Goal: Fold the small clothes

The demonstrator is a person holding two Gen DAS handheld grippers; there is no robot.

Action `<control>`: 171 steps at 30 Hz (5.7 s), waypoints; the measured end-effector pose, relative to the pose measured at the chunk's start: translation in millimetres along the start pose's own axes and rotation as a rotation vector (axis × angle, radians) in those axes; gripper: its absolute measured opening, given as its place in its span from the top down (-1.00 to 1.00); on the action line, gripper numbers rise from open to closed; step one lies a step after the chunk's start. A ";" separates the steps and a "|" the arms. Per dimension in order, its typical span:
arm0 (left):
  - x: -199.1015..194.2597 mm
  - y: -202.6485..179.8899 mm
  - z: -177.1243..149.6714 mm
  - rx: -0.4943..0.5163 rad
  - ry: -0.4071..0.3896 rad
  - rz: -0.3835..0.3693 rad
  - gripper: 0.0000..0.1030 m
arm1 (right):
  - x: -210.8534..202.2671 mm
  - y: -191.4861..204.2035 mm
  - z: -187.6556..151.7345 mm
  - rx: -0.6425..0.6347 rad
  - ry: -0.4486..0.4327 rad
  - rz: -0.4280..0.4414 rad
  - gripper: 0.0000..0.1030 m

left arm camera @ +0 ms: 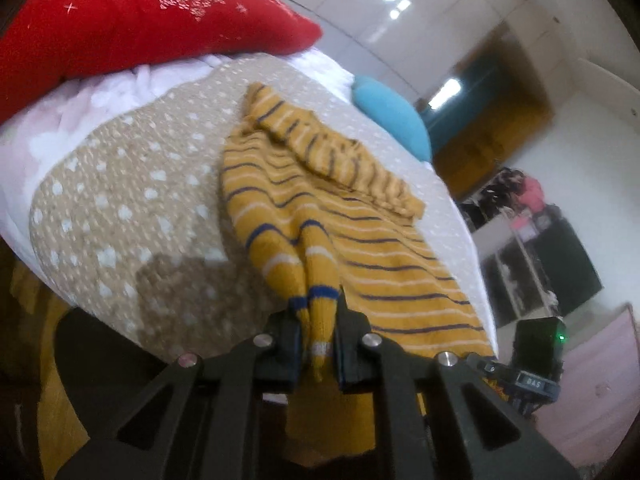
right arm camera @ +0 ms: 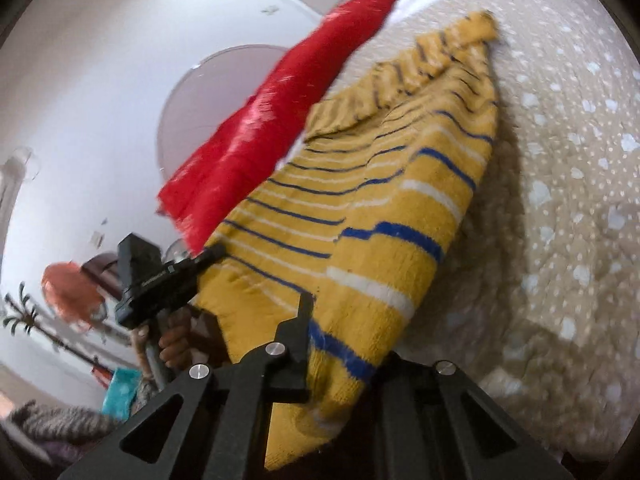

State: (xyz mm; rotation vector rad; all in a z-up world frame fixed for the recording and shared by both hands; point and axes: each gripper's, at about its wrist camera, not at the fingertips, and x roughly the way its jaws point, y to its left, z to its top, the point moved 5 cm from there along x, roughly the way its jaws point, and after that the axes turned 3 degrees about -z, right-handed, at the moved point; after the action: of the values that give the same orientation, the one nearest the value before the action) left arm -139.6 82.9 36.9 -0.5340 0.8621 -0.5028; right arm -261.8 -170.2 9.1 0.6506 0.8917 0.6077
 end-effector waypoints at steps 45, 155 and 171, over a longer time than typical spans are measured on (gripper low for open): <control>204.5 80.6 255.5 -0.369 0.001 0.025 0.46 | 98.0 -153.9 308.5 0.550 -0.161 0.002 -0.10; 58.8 -38.3 30.7 0.284 -0.110 0.613 -0.97 | 32.1 -28.1 125.1 -0.175 -0.245 -0.686 -0.04; 109.6 -0.1 -3.5 0.270 0.061 0.655 -1.00 | 77.0 -49.0 132.4 -0.174 -0.163 -0.761 -0.12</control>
State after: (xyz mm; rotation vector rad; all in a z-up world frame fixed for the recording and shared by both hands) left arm -81.9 15.4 -27.3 0.0259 0.9510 -0.0300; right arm -101.9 -181.1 -3.4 0.1649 0.8429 -0.0545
